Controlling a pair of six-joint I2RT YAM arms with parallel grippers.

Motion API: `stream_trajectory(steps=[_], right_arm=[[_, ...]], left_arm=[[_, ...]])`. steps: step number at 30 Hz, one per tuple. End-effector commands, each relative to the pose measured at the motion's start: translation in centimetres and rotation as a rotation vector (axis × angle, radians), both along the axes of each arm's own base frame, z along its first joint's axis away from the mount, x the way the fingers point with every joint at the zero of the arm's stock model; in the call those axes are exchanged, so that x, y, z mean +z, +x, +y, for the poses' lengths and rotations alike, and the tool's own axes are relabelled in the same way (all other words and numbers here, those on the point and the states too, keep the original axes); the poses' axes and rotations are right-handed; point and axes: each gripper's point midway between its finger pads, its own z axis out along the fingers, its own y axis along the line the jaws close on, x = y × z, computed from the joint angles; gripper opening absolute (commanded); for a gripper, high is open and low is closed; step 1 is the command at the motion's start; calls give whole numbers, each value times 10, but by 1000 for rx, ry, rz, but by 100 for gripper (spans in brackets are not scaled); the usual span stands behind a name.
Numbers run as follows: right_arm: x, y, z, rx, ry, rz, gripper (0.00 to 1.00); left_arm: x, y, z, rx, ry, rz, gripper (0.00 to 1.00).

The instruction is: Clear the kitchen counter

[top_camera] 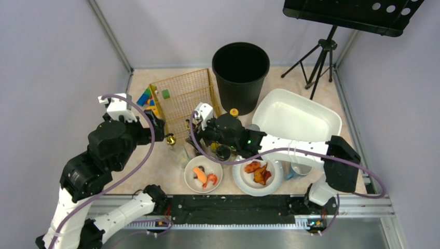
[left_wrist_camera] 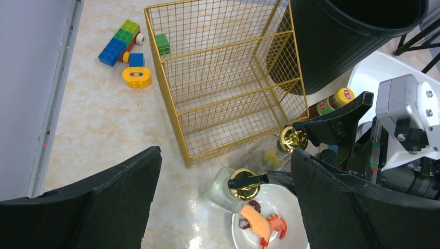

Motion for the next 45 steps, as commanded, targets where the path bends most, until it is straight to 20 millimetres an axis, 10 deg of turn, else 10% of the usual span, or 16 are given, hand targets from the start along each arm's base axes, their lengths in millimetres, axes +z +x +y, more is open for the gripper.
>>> stream_trajectory(steps=[1, 11, 22, 29, 45], right_arm=[[41, 7, 17, -31, 118, -60, 74], [38, 12, 25, -42, 141, -67, 51], [38, 16, 29, -55, 166, -80, 47], [41, 15, 30, -49, 177, -94, 1], [120, 8, 11, -89, 227, -226, 0]], left_arm=[[2, 2, -2, -6, -12, -18, 99], [-1, 5, -5, -9, -2, -13, 99], [-8, 7, -6, -9, 10, -2, 99], [-12, 5, -5, -12, 13, 6, 99], [-11, 1, -1, -12, 9, -2, 99]])
